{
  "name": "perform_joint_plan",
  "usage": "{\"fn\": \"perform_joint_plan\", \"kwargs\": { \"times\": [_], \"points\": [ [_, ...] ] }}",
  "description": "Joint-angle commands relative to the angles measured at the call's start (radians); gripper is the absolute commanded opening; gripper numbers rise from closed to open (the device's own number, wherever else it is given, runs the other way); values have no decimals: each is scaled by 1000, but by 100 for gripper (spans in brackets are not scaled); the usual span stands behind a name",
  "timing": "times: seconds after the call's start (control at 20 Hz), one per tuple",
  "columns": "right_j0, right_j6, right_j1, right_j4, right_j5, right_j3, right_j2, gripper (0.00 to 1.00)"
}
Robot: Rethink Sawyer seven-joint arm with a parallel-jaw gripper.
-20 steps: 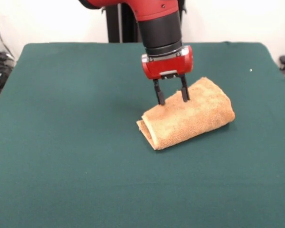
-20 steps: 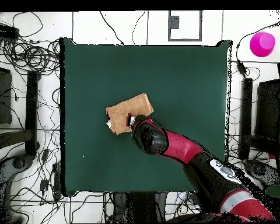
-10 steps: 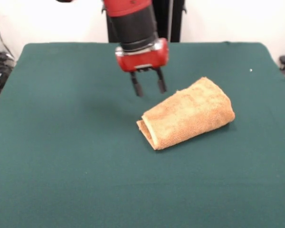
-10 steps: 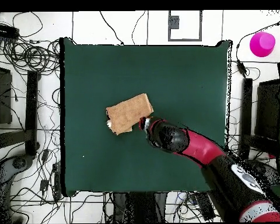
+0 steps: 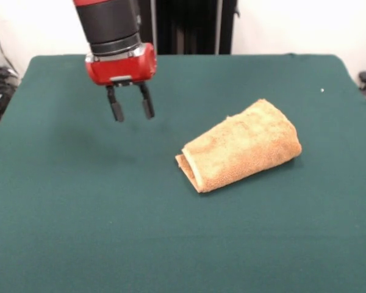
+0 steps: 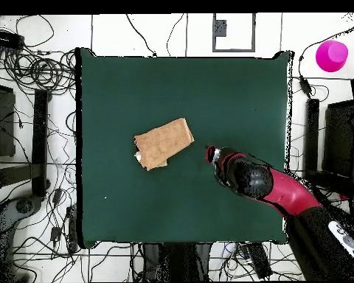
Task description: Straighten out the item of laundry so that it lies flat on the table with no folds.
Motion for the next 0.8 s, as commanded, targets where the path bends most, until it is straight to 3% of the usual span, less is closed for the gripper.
{"fn": "perform_joint_plan", "kwargs": {
  "times": [0.05,0.55,0.8],
  "points": [
    [25,-16,127,-107,-117,-25,176,100],
    [84,132,238,-135,-307,-7,173,100],
    [103,145,246,-123,-315,-7,172,100]
  ]
}}
